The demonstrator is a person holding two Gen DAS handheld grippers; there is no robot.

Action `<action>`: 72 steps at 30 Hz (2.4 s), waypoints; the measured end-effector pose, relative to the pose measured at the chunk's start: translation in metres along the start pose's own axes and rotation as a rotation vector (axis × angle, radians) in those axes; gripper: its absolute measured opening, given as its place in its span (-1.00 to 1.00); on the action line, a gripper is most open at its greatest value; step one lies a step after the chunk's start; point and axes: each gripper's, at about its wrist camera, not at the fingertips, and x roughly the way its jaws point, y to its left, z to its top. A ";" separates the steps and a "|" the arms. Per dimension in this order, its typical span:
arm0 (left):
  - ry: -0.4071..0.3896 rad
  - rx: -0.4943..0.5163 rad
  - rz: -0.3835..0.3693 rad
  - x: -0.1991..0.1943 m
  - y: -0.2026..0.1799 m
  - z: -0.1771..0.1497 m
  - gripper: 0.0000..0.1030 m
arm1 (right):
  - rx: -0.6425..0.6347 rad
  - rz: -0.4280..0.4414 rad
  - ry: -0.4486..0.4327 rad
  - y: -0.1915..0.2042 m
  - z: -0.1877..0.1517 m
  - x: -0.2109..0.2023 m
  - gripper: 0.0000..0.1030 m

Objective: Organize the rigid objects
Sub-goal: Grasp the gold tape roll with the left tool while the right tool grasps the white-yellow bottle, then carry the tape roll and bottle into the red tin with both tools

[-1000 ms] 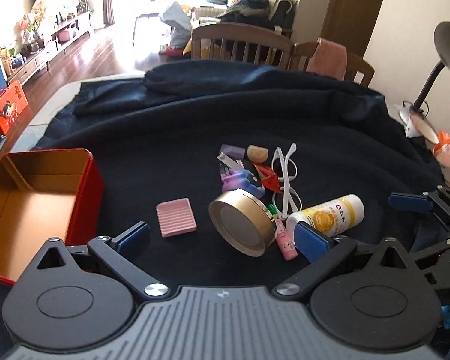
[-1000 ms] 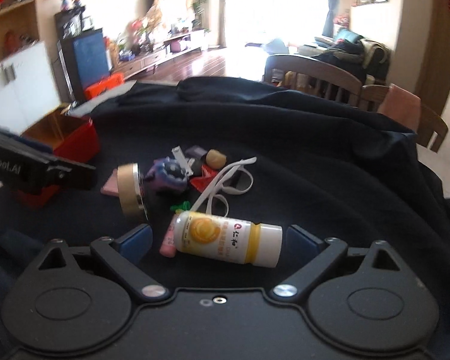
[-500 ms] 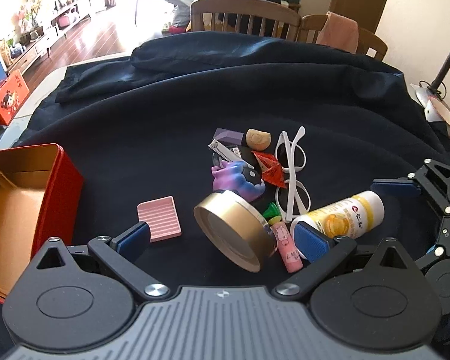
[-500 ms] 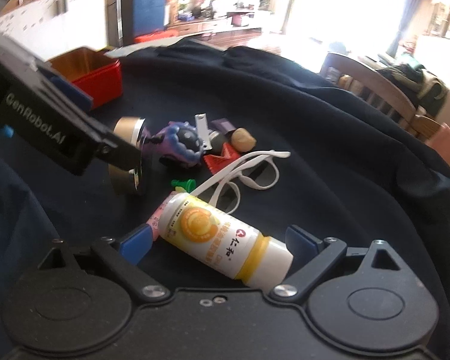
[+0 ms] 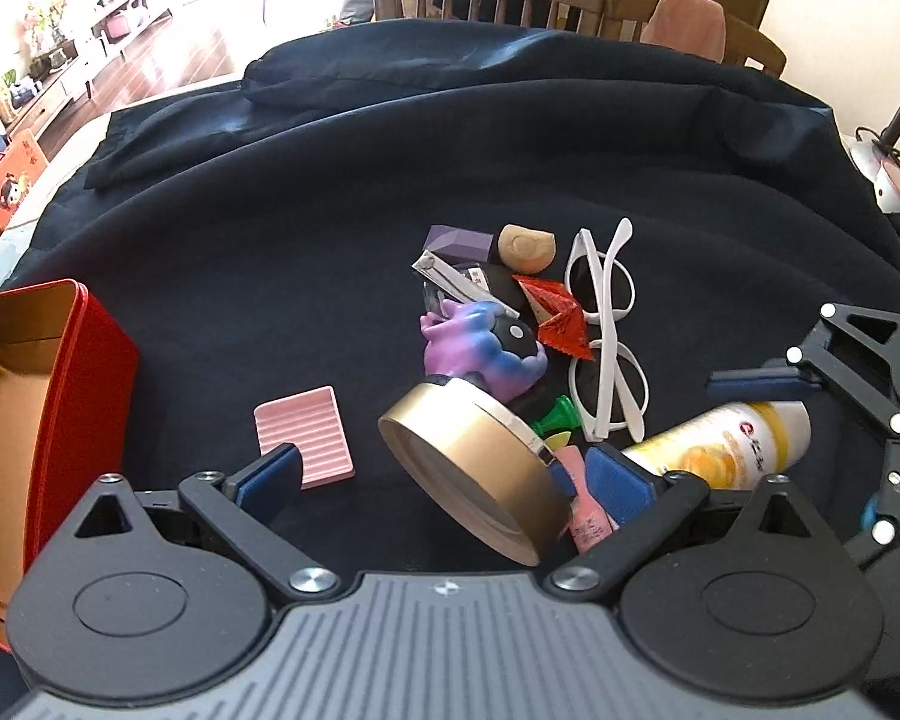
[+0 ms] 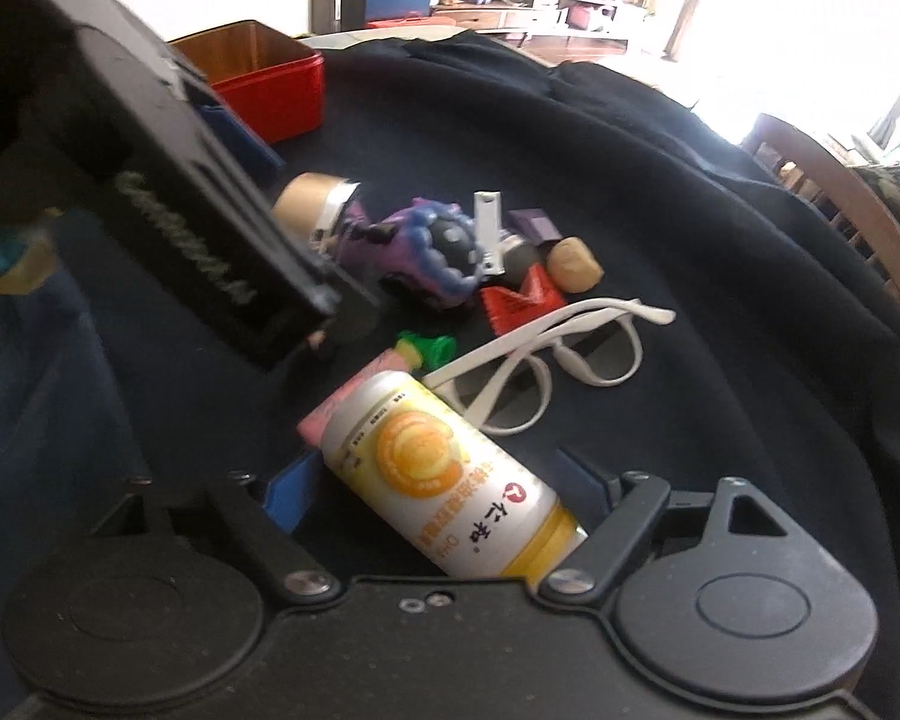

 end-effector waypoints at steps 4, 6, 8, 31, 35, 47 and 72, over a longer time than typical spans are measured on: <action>0.014 -0.010 -0.008 0.003 0.004 -0.001 0.76 | -0.043 0.014 0.014 0.010 -0.002 -0.003 0.60; 0.017 -0.014 -0.008 0.004 0.005 -0.002 0.64 | -0.058 0.022 0.017 0.015 -0.003 -0.003 0.60; 0.023 -0.018 -0.017 0.005 0.007 -0.002 0.47 | -0.063 0.016 0.016 0.019 -0.004 -0.004 0.60; 0.018 -0.024 0.006 -0.014 0.033 -0.016 -0.54 | 0.130 -0.013 -0.006 0.013 -0.004 -0.014 -0.01; 0.022 -0.031 0.008 -0.018 0.037 -0.020 -0.54 | 0.109 -0.012 0.015 0.016 -0.008 -0.012 0.08; 0.009 -0.069 -0.005 -0.033 0.049 -0.030 -0.54 | 0.039 -0.010 0.085 0.021 -0.020 -0.008 0.12; -0.062 -0.110 -0.135 -0.104 0.150 -0.032 -0.54 | 0.388 0.037 -0.021 0.066 0.092 -0.052 -0.15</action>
